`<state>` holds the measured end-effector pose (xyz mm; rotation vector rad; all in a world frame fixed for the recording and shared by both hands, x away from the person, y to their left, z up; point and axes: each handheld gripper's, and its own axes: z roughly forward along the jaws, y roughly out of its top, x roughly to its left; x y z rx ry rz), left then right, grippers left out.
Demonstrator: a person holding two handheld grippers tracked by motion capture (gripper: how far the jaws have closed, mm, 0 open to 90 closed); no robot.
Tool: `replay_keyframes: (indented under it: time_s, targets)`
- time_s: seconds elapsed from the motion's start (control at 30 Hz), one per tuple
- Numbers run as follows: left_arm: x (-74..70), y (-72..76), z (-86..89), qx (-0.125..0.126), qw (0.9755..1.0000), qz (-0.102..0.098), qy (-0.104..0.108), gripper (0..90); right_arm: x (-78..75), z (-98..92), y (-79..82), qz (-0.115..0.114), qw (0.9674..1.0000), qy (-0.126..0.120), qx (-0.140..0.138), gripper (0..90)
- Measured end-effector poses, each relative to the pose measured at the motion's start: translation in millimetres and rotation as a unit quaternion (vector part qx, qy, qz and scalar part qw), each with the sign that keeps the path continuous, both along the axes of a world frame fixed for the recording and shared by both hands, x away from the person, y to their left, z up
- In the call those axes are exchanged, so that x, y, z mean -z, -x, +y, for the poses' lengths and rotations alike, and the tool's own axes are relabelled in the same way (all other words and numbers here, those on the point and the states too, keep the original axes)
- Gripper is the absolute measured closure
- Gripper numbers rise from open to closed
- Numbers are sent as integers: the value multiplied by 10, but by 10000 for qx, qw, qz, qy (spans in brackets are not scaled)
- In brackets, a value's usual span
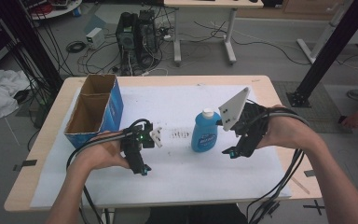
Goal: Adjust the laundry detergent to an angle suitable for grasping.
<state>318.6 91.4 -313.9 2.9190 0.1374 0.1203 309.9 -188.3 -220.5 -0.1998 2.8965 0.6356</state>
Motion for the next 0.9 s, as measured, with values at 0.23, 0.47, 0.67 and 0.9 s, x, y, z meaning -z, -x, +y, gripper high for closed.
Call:
replay_keyframes:
  time_s: [0.23, 0.47, 0.67, 0.9]
  targets:
    - [15, -94, -66, -139, 9999, -62, 47, 143, 5, 1, -7, -3, 10000, 22, 12, 203]
    - [33, -155, -179, -167, 9998, -74, 51, 143, 5, -17, -7, 0, 10000, 32, 17, 204]
    - [59, -207, -261, -290, 9993, -55, 239, 143, 5, -29, -12, 0, 10000, 24, 38, 204]
    - [85, -272, -360, -433, 9975, -92, 555, 143, -2, -54, -15, -12, 10000, 10, 49, 204]
